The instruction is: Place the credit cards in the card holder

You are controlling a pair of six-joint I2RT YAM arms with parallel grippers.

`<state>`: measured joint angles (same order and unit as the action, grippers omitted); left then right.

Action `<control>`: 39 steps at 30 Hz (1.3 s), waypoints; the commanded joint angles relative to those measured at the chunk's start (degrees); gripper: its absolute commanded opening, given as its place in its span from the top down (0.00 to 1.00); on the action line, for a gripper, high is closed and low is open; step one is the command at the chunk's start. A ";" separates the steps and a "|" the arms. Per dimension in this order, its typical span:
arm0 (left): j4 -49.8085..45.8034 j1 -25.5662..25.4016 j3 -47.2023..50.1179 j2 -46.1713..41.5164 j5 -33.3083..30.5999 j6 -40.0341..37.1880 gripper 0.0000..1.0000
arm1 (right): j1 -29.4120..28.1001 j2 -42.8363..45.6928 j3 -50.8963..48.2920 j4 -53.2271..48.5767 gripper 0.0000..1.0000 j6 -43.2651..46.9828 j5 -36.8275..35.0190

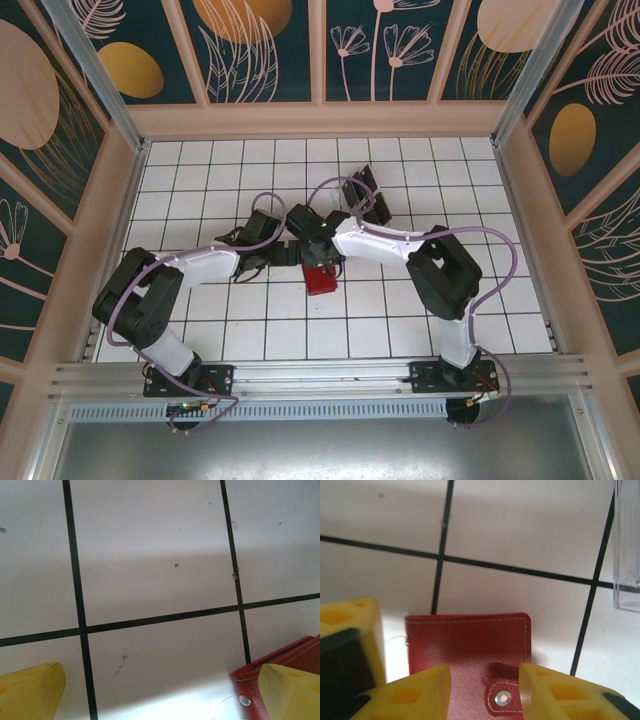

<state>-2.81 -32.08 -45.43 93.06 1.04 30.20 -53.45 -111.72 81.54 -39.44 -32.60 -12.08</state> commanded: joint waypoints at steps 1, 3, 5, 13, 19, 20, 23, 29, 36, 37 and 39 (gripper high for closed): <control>0.68 0.00 0.84 0.54 1.30 -0.27 0.01 | -1.06 -1.45 1.98 -3.95 0.60 1.31 -3.23; 0.78 0.00 0.92 0.72 1.18 -0.23 0.02 | -1.19 -1.66 1.60 -3.59 0.61 1.34 -3.07; 0.87 0.04 1.04 0.81 1.23 -0.09 0.01 | -1.14 -1.90 1.17 -3.12 0.63 1.40 -2.78; 1.01 0.00 1.04 1.16 1.49 -0.05 0.01 | -1.17 -2.01 0.84 -2.37 0.73 1.75 -2.96; 1.14 -0.03 1.13 1.16 1.51 0.04 0.01 | -1.16 -1.42 0.29 -2.61 0.87 1.75 -3.13; 1.14 0.01 1.13 1.16 1.59 0.01 0.02 | -1.13 -1.31 0.25 -2.57 0.89 1.71 -3.24; 1.23 -0.03 1.20 1.17 1.64 -0.05 0.01 | -1.13 -0.65 0.11 -2.75 0.97 1.71 -3.41; 1.23 0.01 1.18 1.34 2.39 -0.60 0.02 | -1.15 1.10 -0.41 -2.30 1.00 1.18 -3.28; 1.71 0.04 1.20 2.11 5.65 -1.02 0.02 | -1.03 4.20 -2.57 0.70 1.00 -0.30 -0.71; 1.84 0.00 1.22 2.20 5.96 -1.03 0.02 | -0.95 4.57 -3.36 1.50 1.00 -0.65 -0.45; 1.91 0.00 1.22 2.52 6.46 -1.03 0.01 | -0.71 5.60 -5.10 3.31 1.00 -1.44 0.65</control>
<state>-1.85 -32.01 -44.99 94.06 4.58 29.98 -54.22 -109.14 78.46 -38.54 -31.88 -12.58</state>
